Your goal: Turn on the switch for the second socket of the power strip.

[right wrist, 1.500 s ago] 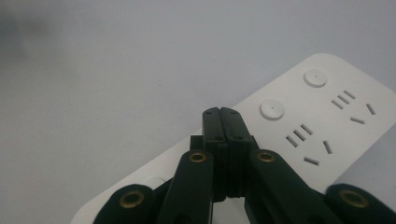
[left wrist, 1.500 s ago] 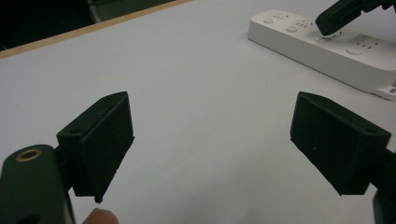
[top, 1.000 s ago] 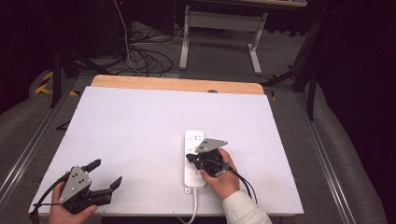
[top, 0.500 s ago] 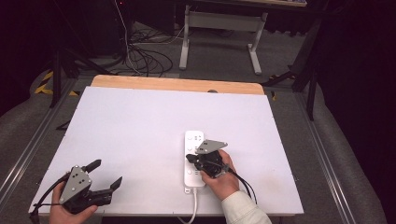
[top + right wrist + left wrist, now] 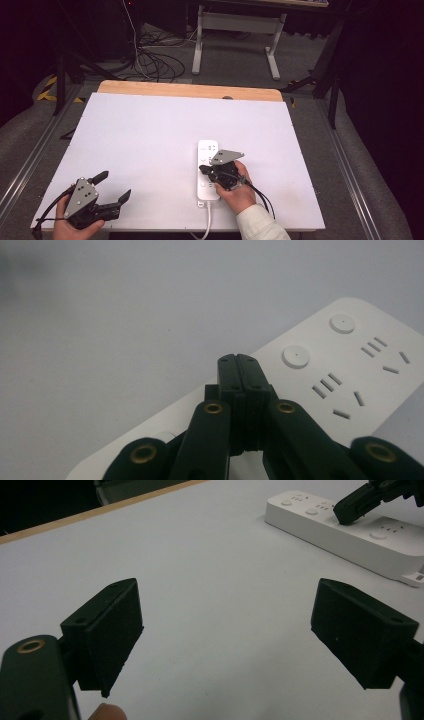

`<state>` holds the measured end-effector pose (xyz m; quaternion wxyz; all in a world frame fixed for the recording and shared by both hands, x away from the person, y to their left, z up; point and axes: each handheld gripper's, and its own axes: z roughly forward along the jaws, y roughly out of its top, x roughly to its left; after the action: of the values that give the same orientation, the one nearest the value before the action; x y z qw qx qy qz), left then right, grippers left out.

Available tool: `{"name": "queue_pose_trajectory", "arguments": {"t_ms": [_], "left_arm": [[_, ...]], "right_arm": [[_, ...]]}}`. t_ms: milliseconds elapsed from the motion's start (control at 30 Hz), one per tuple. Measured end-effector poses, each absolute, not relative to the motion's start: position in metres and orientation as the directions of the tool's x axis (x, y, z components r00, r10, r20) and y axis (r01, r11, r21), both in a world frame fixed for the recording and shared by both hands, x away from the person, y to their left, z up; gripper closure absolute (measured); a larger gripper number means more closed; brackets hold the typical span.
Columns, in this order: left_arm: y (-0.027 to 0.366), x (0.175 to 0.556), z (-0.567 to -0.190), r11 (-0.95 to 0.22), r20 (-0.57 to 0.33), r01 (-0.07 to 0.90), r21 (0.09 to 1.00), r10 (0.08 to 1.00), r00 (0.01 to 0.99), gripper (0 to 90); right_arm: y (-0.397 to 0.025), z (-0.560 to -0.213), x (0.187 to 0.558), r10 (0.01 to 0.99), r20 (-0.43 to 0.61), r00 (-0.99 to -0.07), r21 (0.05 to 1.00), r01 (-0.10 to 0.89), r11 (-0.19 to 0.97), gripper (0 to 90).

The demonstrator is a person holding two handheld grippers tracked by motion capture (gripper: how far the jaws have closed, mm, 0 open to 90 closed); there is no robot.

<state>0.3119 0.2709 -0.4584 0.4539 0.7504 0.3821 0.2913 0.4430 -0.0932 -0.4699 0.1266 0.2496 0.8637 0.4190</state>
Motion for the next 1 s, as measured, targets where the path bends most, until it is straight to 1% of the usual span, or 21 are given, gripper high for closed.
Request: {"name": "queue_pose_trajectory", "arguments": {"t_ms": [1000], "left_arm": [[0.2703, 0.3119, -0.4585, -0.294, 0.088, 0.311, 0.904, 0.839, 0.536, 13.6]], "right_arm": [[-0.0933, -0.4727, 0.4428, 0.549, 0.002, -0.836, 0.788, 0.339, 0.513, 90.0]]}}
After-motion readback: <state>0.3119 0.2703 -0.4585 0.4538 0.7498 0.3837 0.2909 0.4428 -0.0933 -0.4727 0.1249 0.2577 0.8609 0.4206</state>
